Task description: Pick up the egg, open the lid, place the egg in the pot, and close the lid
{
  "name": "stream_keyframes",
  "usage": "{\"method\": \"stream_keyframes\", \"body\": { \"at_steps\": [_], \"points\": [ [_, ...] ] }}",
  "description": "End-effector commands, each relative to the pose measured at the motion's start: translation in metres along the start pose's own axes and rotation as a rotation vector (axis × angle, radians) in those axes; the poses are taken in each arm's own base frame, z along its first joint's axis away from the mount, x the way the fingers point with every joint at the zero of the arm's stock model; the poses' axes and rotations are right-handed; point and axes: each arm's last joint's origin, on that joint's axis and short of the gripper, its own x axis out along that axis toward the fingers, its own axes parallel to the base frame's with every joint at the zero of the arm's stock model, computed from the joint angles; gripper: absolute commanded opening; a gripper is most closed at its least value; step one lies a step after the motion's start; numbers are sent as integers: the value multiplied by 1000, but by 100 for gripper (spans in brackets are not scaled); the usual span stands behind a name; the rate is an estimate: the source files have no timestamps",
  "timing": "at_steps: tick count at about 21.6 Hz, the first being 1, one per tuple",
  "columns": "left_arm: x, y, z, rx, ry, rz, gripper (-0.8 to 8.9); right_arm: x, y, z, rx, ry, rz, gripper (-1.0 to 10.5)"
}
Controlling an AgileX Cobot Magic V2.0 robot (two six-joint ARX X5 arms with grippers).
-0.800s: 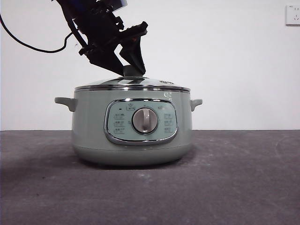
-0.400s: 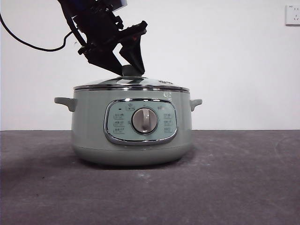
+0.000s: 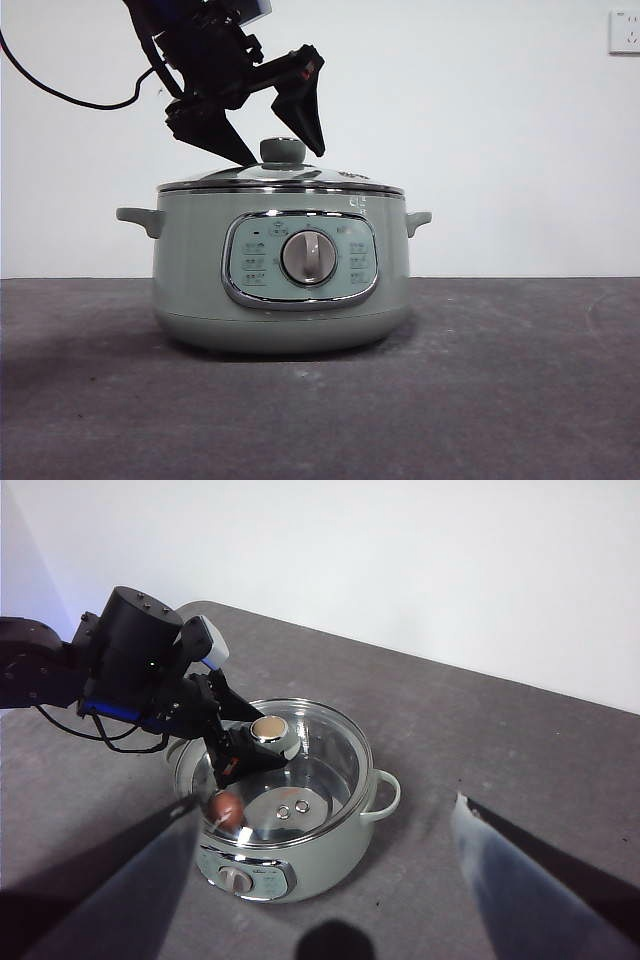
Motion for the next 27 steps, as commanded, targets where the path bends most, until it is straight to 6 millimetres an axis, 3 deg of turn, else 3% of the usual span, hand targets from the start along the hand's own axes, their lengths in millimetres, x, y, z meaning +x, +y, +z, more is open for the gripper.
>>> {"method": "stream_keyframes", "body": {
  "at_steps": [1,10,15,19,27],
  "points": [
    [-7,-2,4,10,-21,-3,507,0,0,0,7,-3,2,418],
    [-29,-4,10,13,-53,-2,507,0,0,-1,6,3,2,418],
    [-53,-6,11,10,-38,-5,507,0,0,-2,5,21,3,418],
    [-87,-12,9,-19,-3,-63,507,1,1,-7,1,75,13,418],
    [-177,-25,-7,-24,14,-213,487,6,6,-18,6,227,189,407]
  ]
}}
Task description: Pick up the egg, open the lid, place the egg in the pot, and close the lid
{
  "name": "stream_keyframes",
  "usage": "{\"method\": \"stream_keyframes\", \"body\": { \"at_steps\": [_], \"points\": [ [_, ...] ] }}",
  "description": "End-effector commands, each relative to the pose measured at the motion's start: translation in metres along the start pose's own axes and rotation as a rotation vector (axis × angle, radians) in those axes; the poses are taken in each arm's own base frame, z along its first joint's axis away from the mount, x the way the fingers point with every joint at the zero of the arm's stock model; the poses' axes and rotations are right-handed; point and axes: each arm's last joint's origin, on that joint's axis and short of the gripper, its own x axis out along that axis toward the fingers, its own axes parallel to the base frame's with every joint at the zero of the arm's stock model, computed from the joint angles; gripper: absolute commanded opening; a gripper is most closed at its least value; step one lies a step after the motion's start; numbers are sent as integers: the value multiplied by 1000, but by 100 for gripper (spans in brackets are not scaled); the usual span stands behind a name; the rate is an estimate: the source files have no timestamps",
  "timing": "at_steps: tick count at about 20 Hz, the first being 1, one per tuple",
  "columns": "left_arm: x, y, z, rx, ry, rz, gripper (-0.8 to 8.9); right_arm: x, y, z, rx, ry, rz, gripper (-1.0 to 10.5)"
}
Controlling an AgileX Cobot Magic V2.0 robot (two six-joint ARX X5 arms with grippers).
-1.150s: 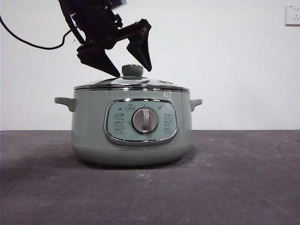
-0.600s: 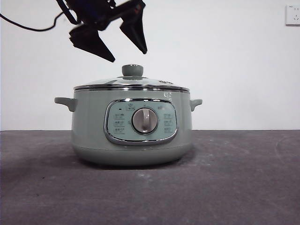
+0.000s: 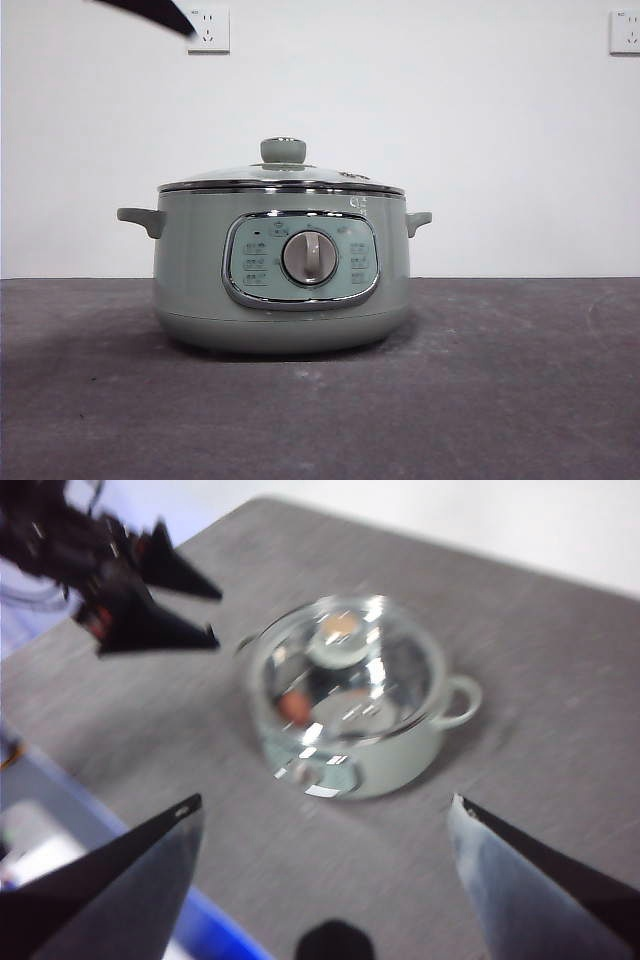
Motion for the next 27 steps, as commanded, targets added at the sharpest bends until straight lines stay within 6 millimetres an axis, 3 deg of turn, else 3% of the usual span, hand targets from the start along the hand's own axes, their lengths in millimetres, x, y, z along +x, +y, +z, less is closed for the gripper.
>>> {"method": "stream_keyframes", "body": {
  "at_steps": [1,4,6,8,13,27],
  "points": [
    [-24,-9,-6,-1,-11,-44,447,3,0,-2,6,40,23,405],
    [-50,-17,-15,3,-21,-73,148,7,1,-5,14,103,50,364],
    [-63,-22,-19,15,-42,-92,-24,10,1,-7,19,140,66,181],
    [-74,-25,-22,24,-67,-102,-8,12,1,-6,16,146,66,-32],
    [-94,-31,-28,40,-113,-117,-4,14,1,-5,13,149,63,-1],
    [-93,-30,-29,50,-107,-101,-4,11,1,-6,22,142,61,1]
  ]
}}
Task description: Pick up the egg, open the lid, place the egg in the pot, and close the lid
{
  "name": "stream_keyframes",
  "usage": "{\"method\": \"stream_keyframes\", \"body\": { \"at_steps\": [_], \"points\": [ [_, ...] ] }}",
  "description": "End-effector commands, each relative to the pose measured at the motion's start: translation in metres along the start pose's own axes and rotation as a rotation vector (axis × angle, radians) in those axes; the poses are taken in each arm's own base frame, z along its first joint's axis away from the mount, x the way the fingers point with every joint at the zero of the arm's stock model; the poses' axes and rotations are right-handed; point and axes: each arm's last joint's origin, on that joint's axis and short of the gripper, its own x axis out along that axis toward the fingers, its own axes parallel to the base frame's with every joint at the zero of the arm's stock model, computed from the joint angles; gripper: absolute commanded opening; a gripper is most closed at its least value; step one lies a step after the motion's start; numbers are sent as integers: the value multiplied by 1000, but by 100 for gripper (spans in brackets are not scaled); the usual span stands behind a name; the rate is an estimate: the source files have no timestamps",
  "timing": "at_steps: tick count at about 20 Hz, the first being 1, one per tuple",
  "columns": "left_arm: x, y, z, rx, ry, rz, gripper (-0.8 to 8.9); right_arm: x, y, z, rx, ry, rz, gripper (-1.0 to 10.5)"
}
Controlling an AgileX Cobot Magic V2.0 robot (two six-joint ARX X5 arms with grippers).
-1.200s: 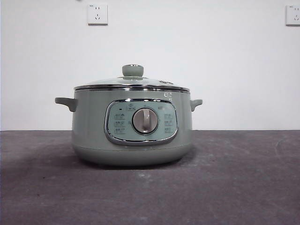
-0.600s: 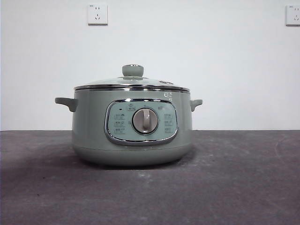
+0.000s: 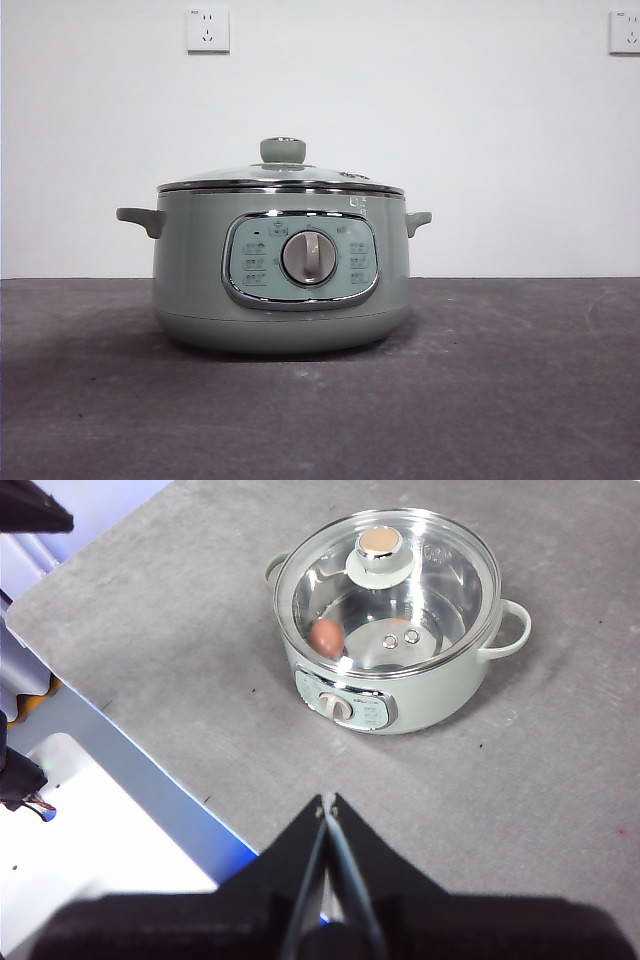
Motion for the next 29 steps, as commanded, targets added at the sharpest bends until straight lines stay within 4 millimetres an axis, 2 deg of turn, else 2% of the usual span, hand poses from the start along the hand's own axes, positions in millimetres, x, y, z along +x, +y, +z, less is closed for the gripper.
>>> {"method": "stream_keyframes", "body": {
  "at_steps": [1,5,8,10,12,15,18,22,25,29],
  "points": [
    [0,0,0,8,0,24,-4,0,0,-2,7,15,0,1],
    [-4,12,6,20,-68,310,-4,0,0,-2,7,15,0,1],
    [-30,23,7,80,-237,470,-4,0,0,-2,7,15,0,1],
    [-46,25,-6,129,-375,574,-4,0,0,-2,7,15,0,1],
    [-52,28,-32,163,-522,681,-4,0,0,-2,7,15,0,1],
    [-43,36,-82,169,-632,836,-4,0,0,-2,7,15,0,1],
    [-19,48,-138,149,-620,886,-4,0,0,-2,7,15,0,1],
    [13,65,-197,83,-537,917,-3,0,0,-2,7,15,0,1],
    [30,76,-227,50,-486,940,-4,0,0,-2,7,15,0,1],
    [46,85,-251,19,-430,949,-4,0,0,-2,7,15,0,1]
  ]
}}
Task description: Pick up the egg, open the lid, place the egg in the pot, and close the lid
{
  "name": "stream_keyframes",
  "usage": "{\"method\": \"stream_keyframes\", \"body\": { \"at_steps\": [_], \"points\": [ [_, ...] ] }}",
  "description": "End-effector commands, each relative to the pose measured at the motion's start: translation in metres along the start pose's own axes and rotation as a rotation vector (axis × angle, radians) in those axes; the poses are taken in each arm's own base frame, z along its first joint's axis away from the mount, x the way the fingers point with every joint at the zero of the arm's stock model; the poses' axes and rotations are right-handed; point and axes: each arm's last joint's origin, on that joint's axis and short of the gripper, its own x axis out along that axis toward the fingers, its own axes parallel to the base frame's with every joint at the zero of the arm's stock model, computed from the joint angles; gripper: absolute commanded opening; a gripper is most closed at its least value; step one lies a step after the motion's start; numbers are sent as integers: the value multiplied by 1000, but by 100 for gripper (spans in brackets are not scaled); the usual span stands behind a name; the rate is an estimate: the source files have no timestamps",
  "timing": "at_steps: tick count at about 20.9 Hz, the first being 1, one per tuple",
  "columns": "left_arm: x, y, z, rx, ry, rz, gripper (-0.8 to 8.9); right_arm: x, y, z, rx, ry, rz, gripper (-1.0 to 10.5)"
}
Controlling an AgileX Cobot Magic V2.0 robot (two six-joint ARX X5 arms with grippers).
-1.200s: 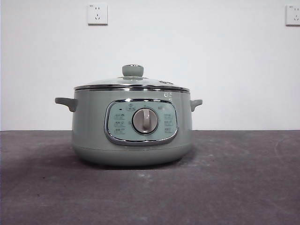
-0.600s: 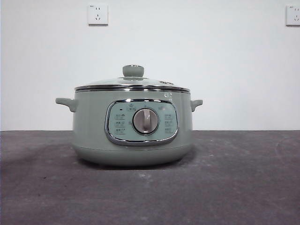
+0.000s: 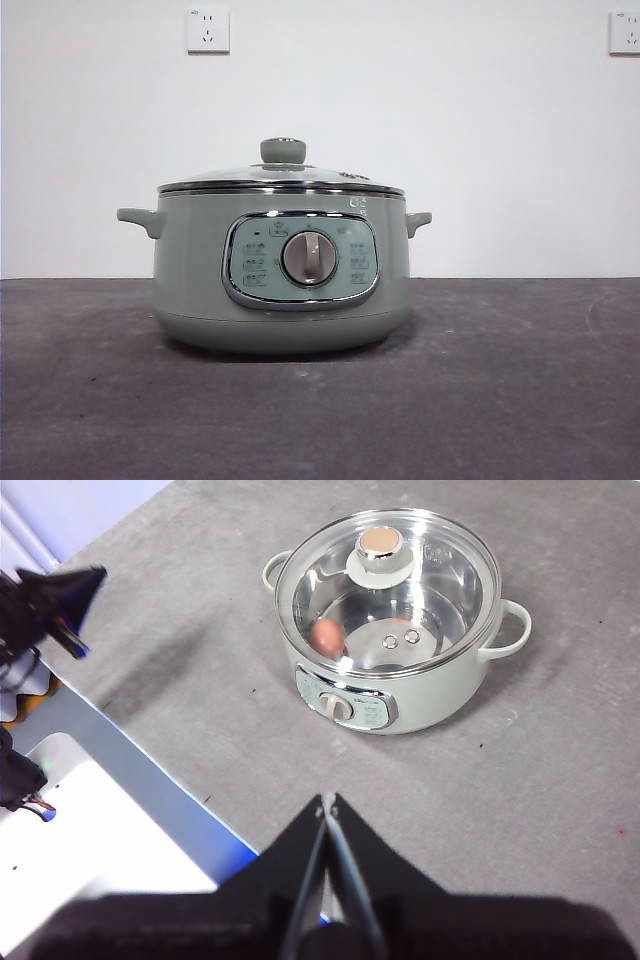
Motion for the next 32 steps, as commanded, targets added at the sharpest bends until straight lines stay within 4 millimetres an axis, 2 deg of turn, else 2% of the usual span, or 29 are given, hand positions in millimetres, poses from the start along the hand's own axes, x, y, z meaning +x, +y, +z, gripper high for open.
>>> {"method": "stream_keyframes", "body": {
  "at_steps": [1,4,6,24,27,29,32],
  "points": [
    [3,-1,-12,-6,21,3,-4,0,0,-2,7,15,0,1],
    [6,-4,-29,-18,58,-2,-4,0,0,-2,7,15,1,1],
    [5,-4,-34,-24,88,-5,-4,0,0,-2,7,15,0,1],
    [5,-5,-33,-48,81,-31,-3,0,0,-2,7,14,-3,1],
    [5,-5,-33,-48,81,-31,-3,-19,-4,-10,-73,-56,-87,1],
    [5,-5,-33,-48,81,-31,-4,-34,-6,-16,-40,-184,-176,1],
    [5,-5,-33,-48,81,-31,-4,-43,-4,-40,-38,-309,-324,1]
  ]
}}
